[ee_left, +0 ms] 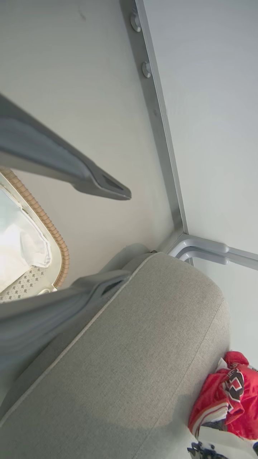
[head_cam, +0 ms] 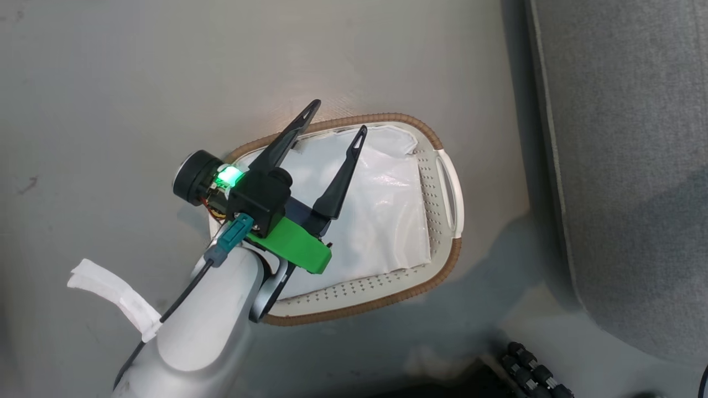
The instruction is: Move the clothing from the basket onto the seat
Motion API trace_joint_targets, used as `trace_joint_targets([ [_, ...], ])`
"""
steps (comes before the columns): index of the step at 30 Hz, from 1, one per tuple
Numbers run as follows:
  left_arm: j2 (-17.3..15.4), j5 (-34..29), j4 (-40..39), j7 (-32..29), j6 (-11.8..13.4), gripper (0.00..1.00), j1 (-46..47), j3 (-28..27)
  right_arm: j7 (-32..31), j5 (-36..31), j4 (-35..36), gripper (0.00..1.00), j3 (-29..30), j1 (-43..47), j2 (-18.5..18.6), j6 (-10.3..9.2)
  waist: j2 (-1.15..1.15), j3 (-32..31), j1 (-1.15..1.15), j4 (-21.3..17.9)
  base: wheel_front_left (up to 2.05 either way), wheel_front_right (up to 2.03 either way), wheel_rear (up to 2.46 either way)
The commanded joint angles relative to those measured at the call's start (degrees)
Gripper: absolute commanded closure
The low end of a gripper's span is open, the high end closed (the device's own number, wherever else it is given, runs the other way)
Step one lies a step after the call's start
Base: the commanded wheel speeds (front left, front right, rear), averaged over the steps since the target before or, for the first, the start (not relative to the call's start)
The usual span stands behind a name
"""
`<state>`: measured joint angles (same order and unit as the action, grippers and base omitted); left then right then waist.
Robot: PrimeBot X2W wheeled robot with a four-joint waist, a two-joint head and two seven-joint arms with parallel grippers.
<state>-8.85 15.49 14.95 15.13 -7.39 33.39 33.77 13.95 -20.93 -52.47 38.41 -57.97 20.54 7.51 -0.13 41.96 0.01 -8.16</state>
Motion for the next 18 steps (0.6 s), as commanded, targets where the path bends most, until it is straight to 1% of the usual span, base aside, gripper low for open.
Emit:
trace_joint_targets([
  [1,0.2,0.0,0.0,0.0,-0.2,0.0,-0.6,-0.2,0.0,-0.9,-1.4,0.66,0.8,2.0,-0.6,-0.03,0.13,-0.6,-0.01,0.4,0.0,0.0,0.0],
  [2,0.3,0.1,0.2,0.0,-0.2,0.0,-0.8,-0.3,0.3,-1.3,-1.8,0.12,1.6,2.6,-0.7,-0.02,0.13,-1.4,-0.01,0.2,0.0,0.0,0.0],
  [3,0.4,0.2,0.4,0.0,-0.2,0.0,-0.9,-0.4,0.6,-1.5,-2.2,0.0,2.1,3.1,-0.8,-0.02,0.13,-2.2,-0.01,0.0,0.0,0.0,0.0],
  [6,0.7,0.6,1.3,0.0,-0.2,0.0,-1.7,-0.8,1.0,-1.2,-2.9,0.0,2.7,4.3,-0.8,-0.02,0.13,-5.3,-0.01,-0.5,0.0,0.0,0.0],
  [8,1.1,1.1,1.9,0.0,-0.2,0.0,-2.5,-1.3,1.1,-0.2,-1.5,0.0,1.7,5.4,-1.1,-0.02,0.13,-7.9,-0.01,-0.8,0.0,0.0,0.0],
  [12,1.7,1.6,3.3,0.0,-0.2,0.0,-4.9,-2.8,1.1,3.4,3.0,0.0,-2.8,9.6,-1.7,-0.05,0.13,-13.2,-0.01,-1.2,0.0,0.0,0.0],
  [18,2.8,2.2,5.1,0.0,-0.2,0.0,-9.6,-6.0,1.2,10.1,9.3,0.0,-9.6,18.6,-2.0,-0.05,0.13,-21.0,-0.01,-0.7,0.0,0.0,0.0],
])
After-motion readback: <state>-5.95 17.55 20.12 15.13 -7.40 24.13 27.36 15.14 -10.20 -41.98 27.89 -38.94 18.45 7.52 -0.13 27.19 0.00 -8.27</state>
